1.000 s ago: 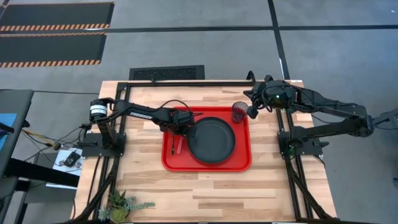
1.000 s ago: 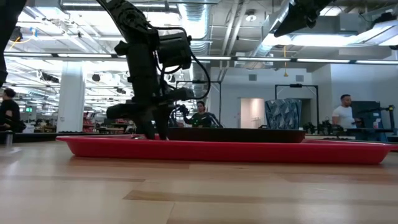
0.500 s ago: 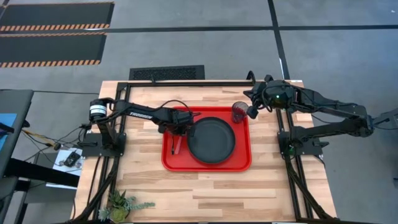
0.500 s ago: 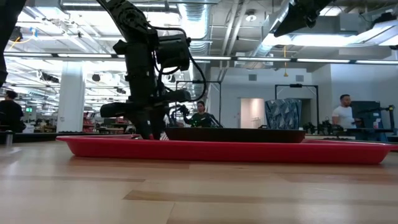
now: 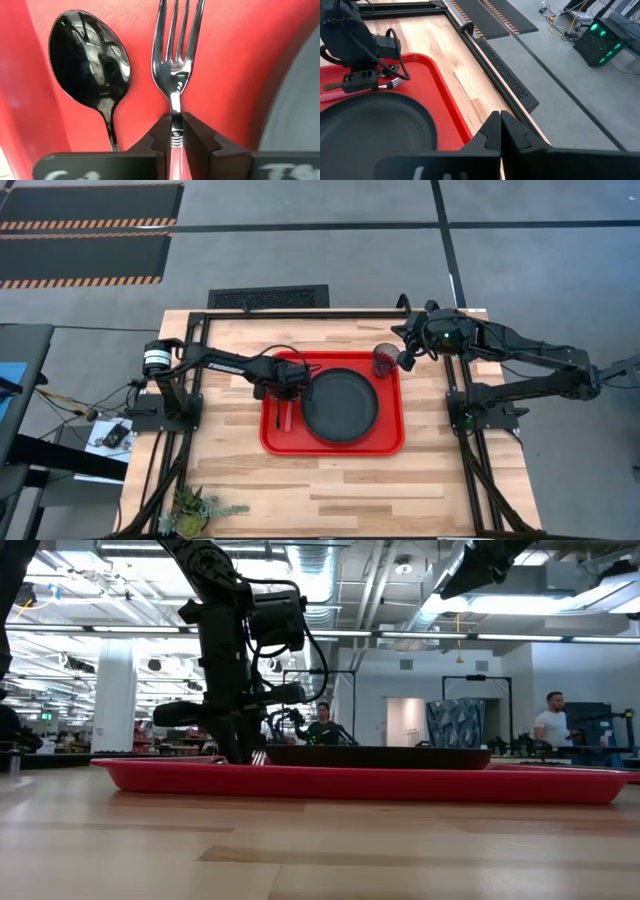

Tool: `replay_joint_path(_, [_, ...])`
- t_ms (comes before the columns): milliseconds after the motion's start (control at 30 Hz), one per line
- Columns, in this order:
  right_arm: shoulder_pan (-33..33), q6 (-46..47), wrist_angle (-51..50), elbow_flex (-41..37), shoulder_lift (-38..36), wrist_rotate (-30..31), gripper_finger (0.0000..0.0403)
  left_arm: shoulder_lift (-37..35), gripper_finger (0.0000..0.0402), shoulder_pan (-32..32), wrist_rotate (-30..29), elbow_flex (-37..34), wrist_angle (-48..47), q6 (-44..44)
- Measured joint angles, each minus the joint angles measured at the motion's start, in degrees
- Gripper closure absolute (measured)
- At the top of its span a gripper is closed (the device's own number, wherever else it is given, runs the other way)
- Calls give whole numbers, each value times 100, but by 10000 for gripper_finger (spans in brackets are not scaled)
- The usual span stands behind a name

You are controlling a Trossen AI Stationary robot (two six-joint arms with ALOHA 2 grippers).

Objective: Pick and place plate/cup/fork/spoon on tray
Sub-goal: Put the pink fork on the orange tray

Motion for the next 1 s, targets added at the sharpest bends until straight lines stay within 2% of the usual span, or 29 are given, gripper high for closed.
replay_joint_path(333, [0,-17,0,0,0,-16,392,0,375,139,-199,0,0,43])
replay_joint_path(1000, [0,-13,0,0,0,-35,392,0,371,140,-85,14,-126,-204])
